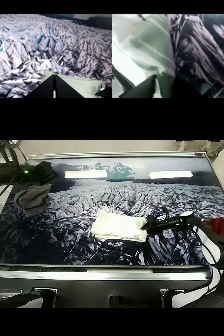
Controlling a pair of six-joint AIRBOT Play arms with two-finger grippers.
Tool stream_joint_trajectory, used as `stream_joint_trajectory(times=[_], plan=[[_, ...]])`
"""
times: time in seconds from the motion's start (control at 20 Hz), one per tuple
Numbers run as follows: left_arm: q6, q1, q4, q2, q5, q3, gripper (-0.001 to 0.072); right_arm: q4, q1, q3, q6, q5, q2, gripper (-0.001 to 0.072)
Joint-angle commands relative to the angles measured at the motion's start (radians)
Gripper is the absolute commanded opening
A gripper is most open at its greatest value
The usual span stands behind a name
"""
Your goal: Fold the clothes and pants, and hang the long-sleeved shirts on hangers.
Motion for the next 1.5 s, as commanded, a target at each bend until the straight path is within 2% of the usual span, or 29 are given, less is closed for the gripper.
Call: stream_joint_trajectory(times=[0.0,0.2,0.45,0.6,0.75,1.0,1.15,1.25,1.3,1.45], plan=[[-0.001,-0.013,-0.002,0.001,0.000,0.000,0.0020,0.030,0.021,-0.005,-0.011,-0.027,-0.016,0.0039],[0.001,-0.018,0.000,0.001,0.001,0.000,0.0020,0.055,-0.048,0.119,-0.019,0.061,0.083,0.0036],[0.027,-0.018,0.003,0.000,0.001,0.000,0.0020,-0.146,-0.284,0.470,0.240,0.162,0.234,0.0036],[0.028,-0.018,0.003,0.001,0.001,0.000,0.0020,-0.231,-0.457,0.689,0.336,0.259,0.239,0.0036],[0.031,-0.018,0.003,0.001,0.001,0.000,0.0020,-0.238,-0.644,0.815,0.414,0.278,0.239,0.0036],[0.071,-0.031,0.003,0.003,0.000,0.000,0.0020,-0.222,-0.947,0.853,0.534,0.373,0.240,0.0036],[0.084,-0.048,0.003,0.004,0.001,0.000,0.0020,-0.219,-1.075,0.853,0.564,0.454,0.247,0.0036],[0.101,-0.060,0.003,0.004,0.001,0.000,0.0021,-0.227,-1.140,0.853,0.633,0.480,0.249,0.0036],[0.106,-0.066,0.003,0.005,0.001,0.000,0.0021,-0.257,-1.151,0.852,0.639,0.497,0.249,0.0036],[0.106,-0.081,0.003,0.005,0.000,0.000,0.0021,-0.480,-1.137,0.830,0.642,0.539,0.249,0.0037]])
